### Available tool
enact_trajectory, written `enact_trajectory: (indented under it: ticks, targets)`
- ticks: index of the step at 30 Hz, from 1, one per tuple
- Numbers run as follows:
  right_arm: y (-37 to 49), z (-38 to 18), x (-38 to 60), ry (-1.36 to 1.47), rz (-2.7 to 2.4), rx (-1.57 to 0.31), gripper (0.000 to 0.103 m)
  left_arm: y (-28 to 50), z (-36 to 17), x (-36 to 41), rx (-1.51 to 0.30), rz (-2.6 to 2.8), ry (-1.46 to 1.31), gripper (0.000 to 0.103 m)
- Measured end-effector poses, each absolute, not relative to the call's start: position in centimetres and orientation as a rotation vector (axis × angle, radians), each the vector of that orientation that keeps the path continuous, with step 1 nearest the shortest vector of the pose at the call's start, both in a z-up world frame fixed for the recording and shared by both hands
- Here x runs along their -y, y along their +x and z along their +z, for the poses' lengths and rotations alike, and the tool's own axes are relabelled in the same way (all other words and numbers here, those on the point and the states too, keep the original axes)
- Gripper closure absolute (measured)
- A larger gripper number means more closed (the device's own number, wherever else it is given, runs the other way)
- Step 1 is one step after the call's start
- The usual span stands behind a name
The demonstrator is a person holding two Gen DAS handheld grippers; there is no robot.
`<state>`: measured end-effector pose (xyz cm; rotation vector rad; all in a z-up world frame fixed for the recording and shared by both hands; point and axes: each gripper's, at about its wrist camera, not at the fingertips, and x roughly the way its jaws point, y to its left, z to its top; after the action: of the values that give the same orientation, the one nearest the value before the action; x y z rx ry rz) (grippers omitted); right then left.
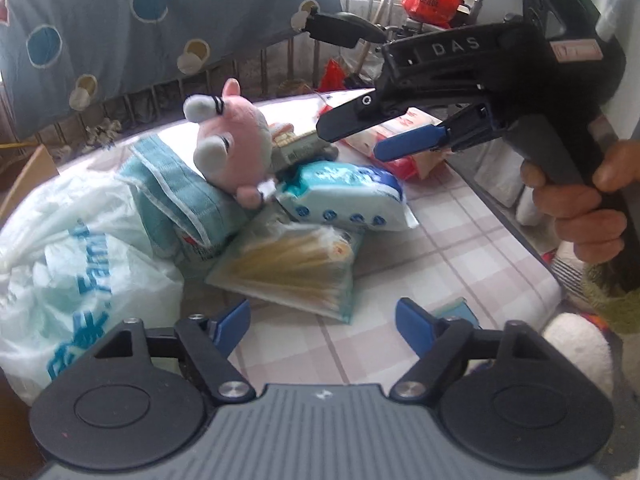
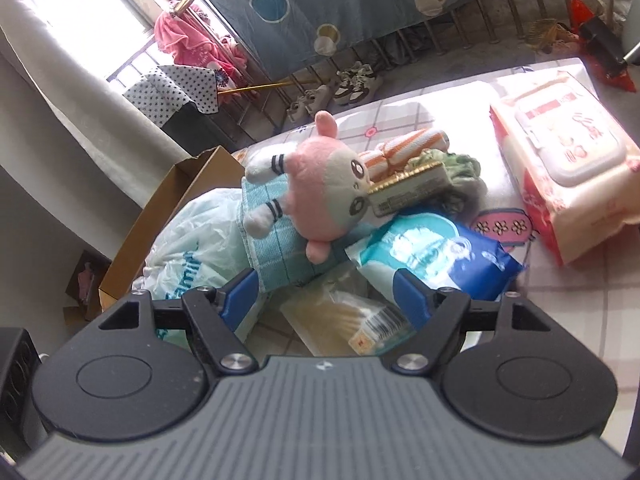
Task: Organize soft objects
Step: 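Withdraw both grippers from cardboard box back toward the bed items, then grasp pink plush bunny with left gripper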
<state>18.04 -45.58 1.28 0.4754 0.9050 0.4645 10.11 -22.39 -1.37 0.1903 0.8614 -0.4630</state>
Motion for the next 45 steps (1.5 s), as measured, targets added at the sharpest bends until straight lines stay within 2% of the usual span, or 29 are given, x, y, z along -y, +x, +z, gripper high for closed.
enact_trajectory:
  ticks: [3, 7, 12, 16, 18, 20, 21, 25, 33, 40, 45]
  targets:
    - [19.4, 1.6, 45.9, 0.523, 0.477, -0.887, 0.028, 11.2, 0.3, 21.8, -0.812, -0.426, 0.174, 0.023]
    - [20.6, 1.3, 46.5, 0.612, 0.504, -0.847, 0.026, 13.9, 2.6, 21.0, -0.774, -0.369, 0.157, 0.017]
    - [20.9, -0.6, 46.4, 0.687, 0.539, -0.844, 0.025, 18.8, 3.3, 21.2, -0.773, -0.308, 0.15, 0.02]
    - [20.4, -2.4, 46.6, 0.733, 0.556, -0.857, 0.025, 22.4, 1.8, 21.7, -0.821, -0.282, 0.144, 0.04]
    - [20.2, -3.0, 46.8, 0.752, 0.563, -0.855, 0.025, 23.8, 0.8, 21.7, -0.86, -0.278, 0.129, 0.045]
    - [20.0, -3.5, 46.9, 0.767, 0.566, -0.853, 0.025, 24.8, -0.1, 21.6, -0.902, -0.273, 0.101, 0.064]
    - [19.9, -3.8, 47.1, 0.776, 0.567, -0.852, 0.025, 25.2, -0.4, 21.4, -0.918, -0.273, 0.081, 0.078]
    - [19.9, -4.7, 47.5, 0.8, 0.564, -0.852, 0.025, 25.2, -0.5, 20.8, -0.925, -0.29, 0.016, 0.087]
    - [19.7, -5.9, 48.1, 0.829, 0.55, -0.857, 0.024, 23.1, 3.5, 20.2, -0.852, -0.361, -0.098, 0.088]
    - [17.3, -4.3, 49.9, 0.839, 0.523, -0.805, 0.024, 18.0, 6.1, 19.4, -0.85, -0.527, -0.228, 0.088]
    - [14.2, -3.9, 52.4, 0.875, 0.462, -0.776, 0.024, 14.4, 5.0, 18.8, -0.894, -0.628, -0.325, 0.088]
